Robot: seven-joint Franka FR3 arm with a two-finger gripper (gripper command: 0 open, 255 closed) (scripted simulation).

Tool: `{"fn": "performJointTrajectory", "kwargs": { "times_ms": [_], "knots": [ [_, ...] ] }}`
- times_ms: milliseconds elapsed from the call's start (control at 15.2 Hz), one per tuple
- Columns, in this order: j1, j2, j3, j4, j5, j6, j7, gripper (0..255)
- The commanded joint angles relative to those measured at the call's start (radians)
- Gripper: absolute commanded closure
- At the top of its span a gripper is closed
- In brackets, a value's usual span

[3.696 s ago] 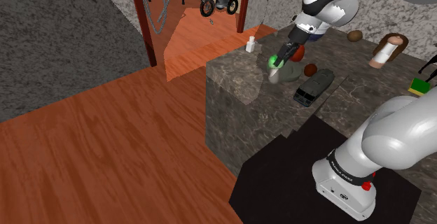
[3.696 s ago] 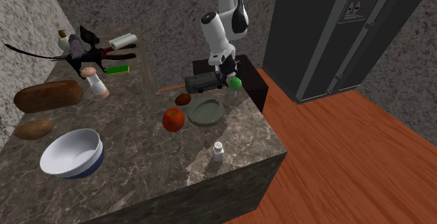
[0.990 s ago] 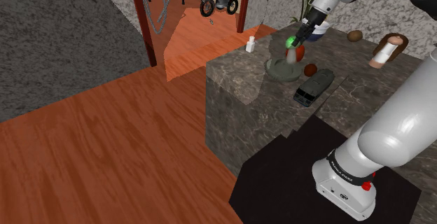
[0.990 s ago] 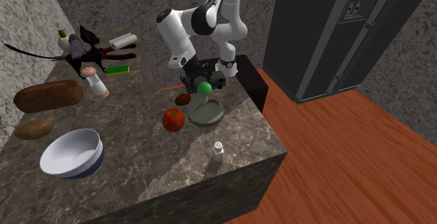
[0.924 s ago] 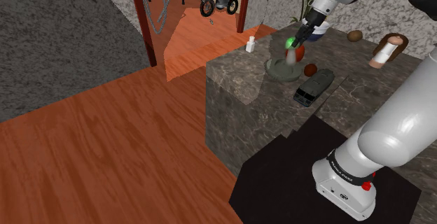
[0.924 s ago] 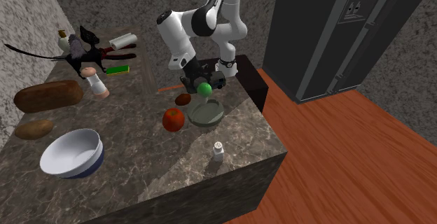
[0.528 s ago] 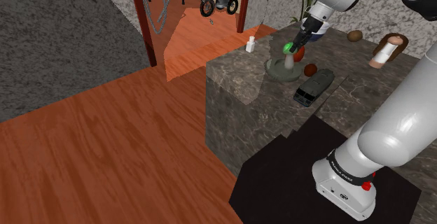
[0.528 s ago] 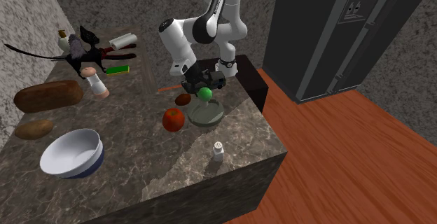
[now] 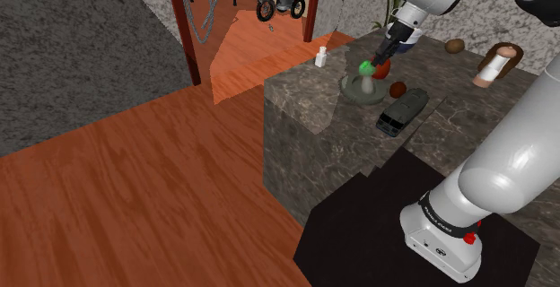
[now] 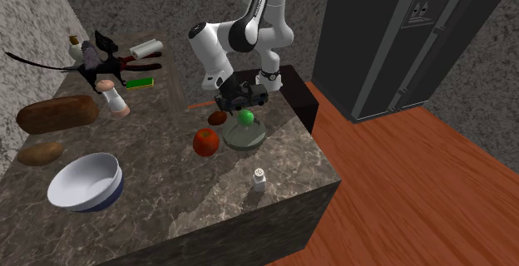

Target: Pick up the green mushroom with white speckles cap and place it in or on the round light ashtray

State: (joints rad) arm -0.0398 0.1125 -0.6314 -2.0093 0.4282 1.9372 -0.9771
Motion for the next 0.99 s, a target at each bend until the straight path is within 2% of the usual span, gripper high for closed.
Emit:
{"fn": "performJointTrajectory", "kwargs": {
  "times_ms": [0,198,462,924],
  "knots": [
    [0.0,0.0,0.0,0.0,0.0,0.0,0.0,0],
    [0.0,0.0,0.0,0.0,0.0,0.0,0.0,0],
    [-0.017,-0.024,-0.019,0.096,-0.035,-0.115,0.021,0],
    [-0.017,-0.024,-0.019,0.096,-0.035,-0.115,0.021,0]
  ]
}}
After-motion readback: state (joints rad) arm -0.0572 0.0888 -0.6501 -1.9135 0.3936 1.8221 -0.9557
